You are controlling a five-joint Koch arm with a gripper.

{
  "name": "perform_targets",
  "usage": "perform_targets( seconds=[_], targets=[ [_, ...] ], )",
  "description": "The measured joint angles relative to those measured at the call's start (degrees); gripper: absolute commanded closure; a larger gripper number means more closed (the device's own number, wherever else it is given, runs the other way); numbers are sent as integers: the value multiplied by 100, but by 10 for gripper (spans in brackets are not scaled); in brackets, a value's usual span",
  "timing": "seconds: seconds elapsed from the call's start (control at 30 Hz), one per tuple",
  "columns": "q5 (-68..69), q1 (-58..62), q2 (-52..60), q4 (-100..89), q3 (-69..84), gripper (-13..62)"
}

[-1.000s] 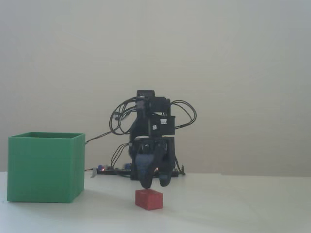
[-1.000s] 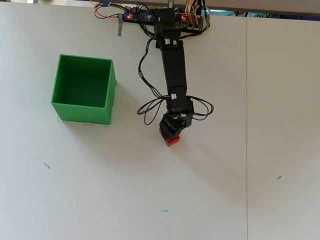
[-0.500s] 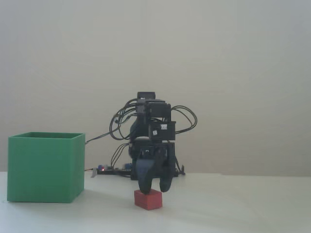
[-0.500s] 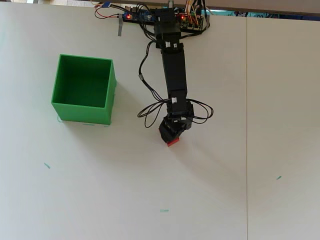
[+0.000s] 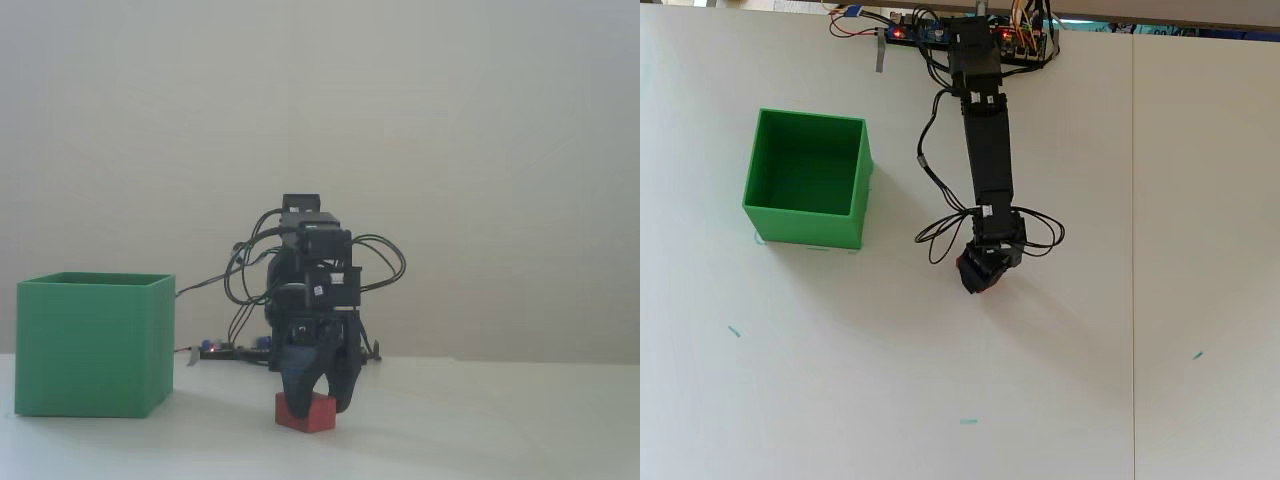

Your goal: Grasp a red block and put it in the green bin.

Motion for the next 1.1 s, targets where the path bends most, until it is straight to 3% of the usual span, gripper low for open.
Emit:
perform_targets(
  seconds=[0.07, 0.57, 0.9, 1.1],
  targets=[
    [-70, 53, -9, 9, -141, 461],
    [-853, 132, 9, 70, -229, 458],
    [-1389, 809, 2619, 712, -229, 458],
    [-2188, 1960, 2865, 712, -220, 458]
  ],
)
